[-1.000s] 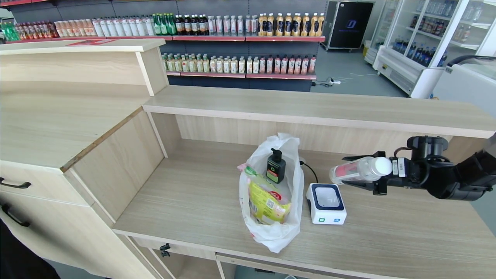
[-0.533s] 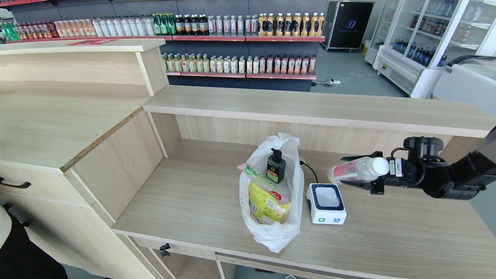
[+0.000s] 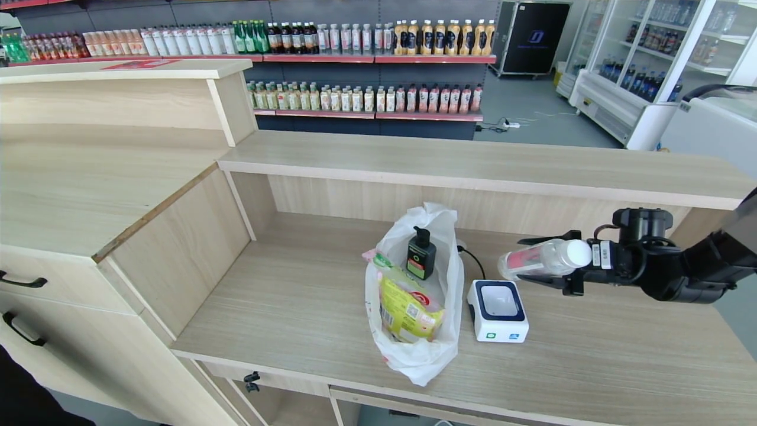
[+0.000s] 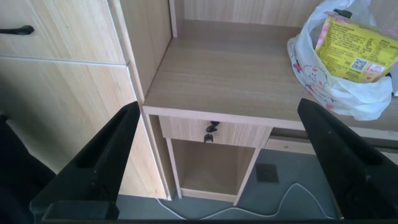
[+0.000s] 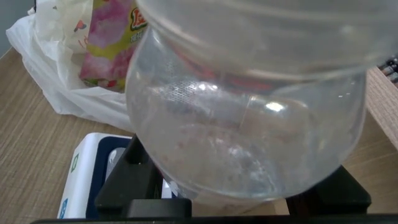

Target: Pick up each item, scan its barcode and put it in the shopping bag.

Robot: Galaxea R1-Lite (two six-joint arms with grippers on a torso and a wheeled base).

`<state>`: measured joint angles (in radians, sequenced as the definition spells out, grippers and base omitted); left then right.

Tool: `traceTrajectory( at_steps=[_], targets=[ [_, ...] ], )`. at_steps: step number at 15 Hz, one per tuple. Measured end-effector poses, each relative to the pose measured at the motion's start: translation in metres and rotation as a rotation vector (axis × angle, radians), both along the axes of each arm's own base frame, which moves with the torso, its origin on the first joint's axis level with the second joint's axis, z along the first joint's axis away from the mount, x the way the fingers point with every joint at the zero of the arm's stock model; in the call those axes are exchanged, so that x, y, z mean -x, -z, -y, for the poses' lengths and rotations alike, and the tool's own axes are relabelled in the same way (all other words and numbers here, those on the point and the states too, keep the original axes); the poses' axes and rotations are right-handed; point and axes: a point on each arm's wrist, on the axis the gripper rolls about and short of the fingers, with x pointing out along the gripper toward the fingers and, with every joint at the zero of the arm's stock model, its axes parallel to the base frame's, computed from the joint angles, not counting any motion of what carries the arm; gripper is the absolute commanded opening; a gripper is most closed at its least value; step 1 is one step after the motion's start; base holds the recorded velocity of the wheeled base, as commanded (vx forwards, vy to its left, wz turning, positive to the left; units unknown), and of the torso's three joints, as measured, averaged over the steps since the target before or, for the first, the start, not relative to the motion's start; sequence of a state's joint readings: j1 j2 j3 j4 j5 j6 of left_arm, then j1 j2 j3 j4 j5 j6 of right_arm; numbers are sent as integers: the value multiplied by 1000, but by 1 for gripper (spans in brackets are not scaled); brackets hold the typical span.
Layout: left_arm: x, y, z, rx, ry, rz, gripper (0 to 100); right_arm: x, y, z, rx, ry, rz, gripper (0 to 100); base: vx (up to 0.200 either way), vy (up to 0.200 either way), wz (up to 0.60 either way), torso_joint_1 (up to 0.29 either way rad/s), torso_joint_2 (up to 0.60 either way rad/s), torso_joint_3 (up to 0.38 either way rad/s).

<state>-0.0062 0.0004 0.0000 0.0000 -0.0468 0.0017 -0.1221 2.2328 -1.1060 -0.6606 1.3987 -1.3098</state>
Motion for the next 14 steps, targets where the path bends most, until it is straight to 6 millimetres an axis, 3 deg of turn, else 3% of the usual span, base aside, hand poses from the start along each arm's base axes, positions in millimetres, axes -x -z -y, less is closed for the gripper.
traceTrajectory(
  at_steps=[5,7,10,12,14],
  targets=[
    [0,0,0,0,0,0,100,7,-10,0,-30,13,-134,0,0,0,0,0,0,0],
    [0,0,0,0,0,0,100,19,-34,0,-77,31,-316,0,0,0,0,0,0,0],
    [0,0,0,0,-1,0,100,51,-96,12,-193,110,-609,0,0,0,0,0,0,0],
    [0,0,0,0,0,0,100,79,-124,33,-268,238,-709,0,0,0,0,0,0,0],
    [0,0,0,0,0,0,100,112,-133,63,-329,423,-721,0,0,0,0,0,0,0]
  ],
)
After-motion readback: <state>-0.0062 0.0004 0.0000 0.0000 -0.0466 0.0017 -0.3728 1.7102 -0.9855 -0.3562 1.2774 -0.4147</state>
